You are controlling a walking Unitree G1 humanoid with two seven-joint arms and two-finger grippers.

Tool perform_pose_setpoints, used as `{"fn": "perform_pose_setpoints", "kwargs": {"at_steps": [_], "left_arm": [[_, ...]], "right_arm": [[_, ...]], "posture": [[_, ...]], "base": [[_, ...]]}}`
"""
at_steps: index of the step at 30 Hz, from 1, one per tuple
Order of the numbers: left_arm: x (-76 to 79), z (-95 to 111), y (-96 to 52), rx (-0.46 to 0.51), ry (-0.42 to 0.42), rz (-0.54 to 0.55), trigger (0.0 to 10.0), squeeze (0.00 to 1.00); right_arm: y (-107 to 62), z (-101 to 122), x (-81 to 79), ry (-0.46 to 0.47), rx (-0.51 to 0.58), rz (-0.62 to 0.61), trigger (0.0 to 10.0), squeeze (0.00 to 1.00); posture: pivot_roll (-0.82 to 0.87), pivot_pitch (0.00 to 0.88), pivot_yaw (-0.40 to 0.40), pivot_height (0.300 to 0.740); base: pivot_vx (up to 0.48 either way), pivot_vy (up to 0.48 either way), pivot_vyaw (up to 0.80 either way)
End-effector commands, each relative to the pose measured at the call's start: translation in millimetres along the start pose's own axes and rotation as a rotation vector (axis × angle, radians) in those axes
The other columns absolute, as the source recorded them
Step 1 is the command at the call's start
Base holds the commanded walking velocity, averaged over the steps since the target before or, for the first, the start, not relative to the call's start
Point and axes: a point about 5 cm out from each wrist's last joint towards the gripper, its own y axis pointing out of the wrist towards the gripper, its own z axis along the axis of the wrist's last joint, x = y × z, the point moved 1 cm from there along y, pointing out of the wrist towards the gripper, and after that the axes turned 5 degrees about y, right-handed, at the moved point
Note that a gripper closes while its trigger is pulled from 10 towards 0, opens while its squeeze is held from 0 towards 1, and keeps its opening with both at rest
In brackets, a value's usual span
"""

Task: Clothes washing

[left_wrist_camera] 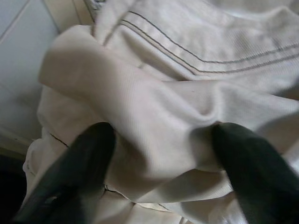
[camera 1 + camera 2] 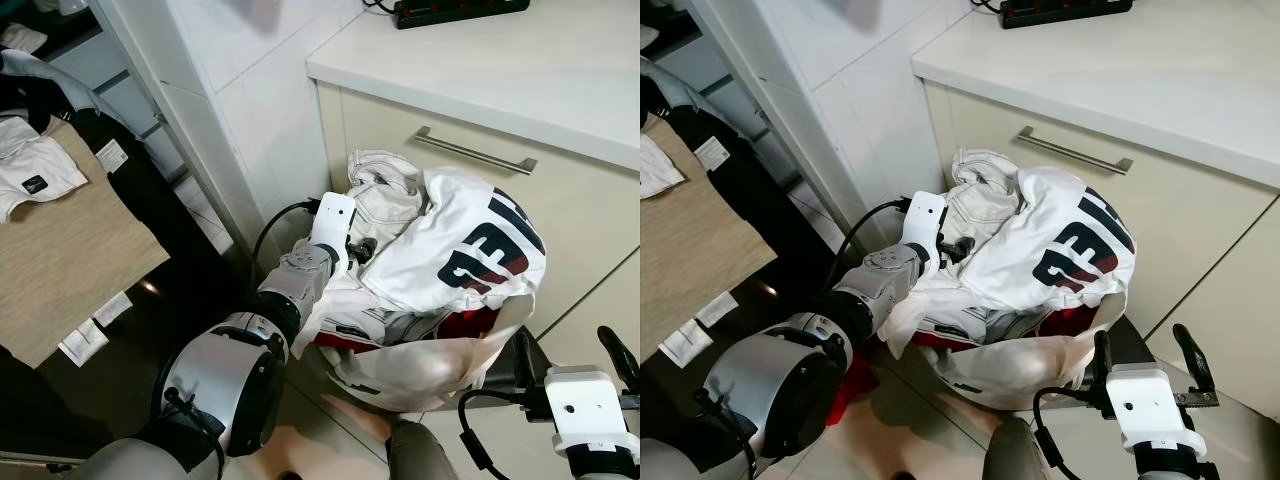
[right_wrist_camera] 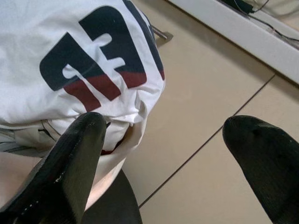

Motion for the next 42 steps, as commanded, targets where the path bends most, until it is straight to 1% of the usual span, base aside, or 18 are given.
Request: {"fn": "perform_pose_setpoints", "kwargs": {"at_steps": [1, 3, 4, 5, 8, 12, 17, 23, 26, 27, 31, 33, 36, 38, 39, 40, 41, 42], "left_arm": [[39.8, -21, 2.8, -0.058, -0.033, -0.093, 0.0, 0.0], [40.0, -21, 2.8, -0.053, -0.04, -0.098, 0.0, 0.0], [41.5, -18, 2.8, -0.031, -0.072, -0.12, 0.0, 0.0], [41.5, -18, 2.8, -0.031, -0.072, -0.12, 0.0, 0.0], [42.8, -15, 3.0, -0.006, -0.112, -0.134, 0.0, 0.0], [42.1, -17, 2.8, -0.019, -0.1, -0.125, 0.0, 0.0], [40.3, -19, 2.6, -0.008, -0.138, -0.098, 0.0, 0.0], [39.6, -15, 2.8, 0.016, -0.153, -0.098, 0.0, 0.0], [27.1, -8, 2.5, 0.033, -0.07, -0.048, 0.0, 0.0], [27.1, -8, 2.5, 0.033, -0.07, -0.048, 0.0, 0.0], [18.9, 14, 2.7, 0.118, -0.184, -0.057, 0.0, 0.0], [16.3, 24, 2.3, 0.155, -0.217, -0.069, 0.0, 0.0], [11.6, 49, 0.2, 0.249, -0.256, -0.11, 0.0, 0.0], [10.3, 65, -2.2, 0.314, -0.261, -0.147, 0.0, 0.0], [10.1, 76, -4.4, 0.359, -0.254, -0.181, 0.0, 0.0], [10.1, 76, -4.4, 0.359, -0.254, -0.181, 0.0, 0.0], [9.8, 91, -7.9, 0.416, -0.248, -0.218, 0.0, 0.0], [9.8, 91, -7.9, 0.416, -0.248, -0.218, 0.0, 0.0]], "right_arm": [[-0.9, 1, 0.6, -0.002, -0.009, -0.007, 10.0, 1.0], [-0.9, 1, -0.2, 0.0, -0.01, -0.007, 10.0, 1.0], [-0.5, 1, -1.8, 0.002, -0.011, -0.004, 10.0, 1.0], [-0.5, 1, -1.8, 0.002, -0.011, -0.004, 10.0, 1.0], [0.3, 2, -2.5, 0.002, -0.012, -0.001, 10.0, 1.0], [1.1, 2, -1.5, 0.0, -0.011, 0.0, 10.0, 1.0], [-0.1, 4, 0.7, -0.006, -0.014, -0.001, 10.0, 1.0], [1.0, 4, 0.2, -0.005, -0.016, 0.001, 10.0, 1.0], [4.0, 4, -0.7, -0.002, -0.015, 0.004, 10.0, 1.0], [4.0, 4, -0.7, -0.002, -0.015, 0.004, 10.0, 1.0], [9.5, 4, -3.3, 0.006, -0.008, 0.011, 10.0, 1.0], [12.9, 5, -5.3, 0.011, -0.002, 0.014, 10.0, 1.0], [22.6, 4, -8.8, 0.026, 0.005, 0.009, 10.0, 1.0], [31.5, 5, -10.9, 0.038, 0.02, 0.002, 10.0, 1.0], [40.0, 8, -13.2, 0.044, 0.04, 0.0, 10.0, 1.0], [40.0, 8, -13.2, 0.044, 0.04, 0.0, 10.0, 1.0], [50.3, 11, -15.2, 0.05, 0.063, -0.003, 10.0, 1.0], [50.3, 11, -15.2, 0.05, 0.063, -0.003, 10.0, 1.0]], "posture": [[-0.5, 0.155, 0.194, 0.74], [-0.49, 0.16, 0.195, 0.74], [-0.49, 0.161, 0.194, 0.74], [-0.49, 0.161, 0.194, 0.74], [-0.49, 0.165, 0.192, 0.74], [-0.49, 0.176, 0.188, 0.74], [-0.51, 0.193, 0.181, 0.74], [-0.5, 0.192, 0.176, 0.74], [-0.49, 0.188, 0.17, 0.74], [-0.49, 0.188, 0.17, 0.74], [-0.47, 0.184, 0.167, 0.74], [-0.46, 0.173, 0.17, 0.74], [-0.42, 0.148, 0.172, 0.74], [-0.4, 0.132, 0.174, 0.74], [-0.38, 0.109, 0.177, 0.74], [-0.38, 0.109, 0.177, 0.74], [-0.36, 0.093, 0.18, 0.74], [-0.36, 0.093, 0.18, 0.74]], "base": [[0.0, 0.0, 0.0], [0.0, 0.0, 0.0], [0.0, 0.0, 0.0], [0.0, 0.0, 0.0], [0.0, 0.0, 0.0], [0.0, 0.0, 0.0], [0.0, 0.0, 0.0], [0.0, 0.0, 0.0], [0.0, 0.0, 0.0], [0.0, 0.0, 0.0], [0.0, 0.0, 0.0], [0.0, 0.0, 0.0], [0.0, 0.0, 0.0], [0.0, 0.0, 0.0], [0.0, 0.0, 0.0], [0.0, 0.0, 0.0], [0.0, 0.0, 0.0], [0.0, 0.0, 0.0]]}}
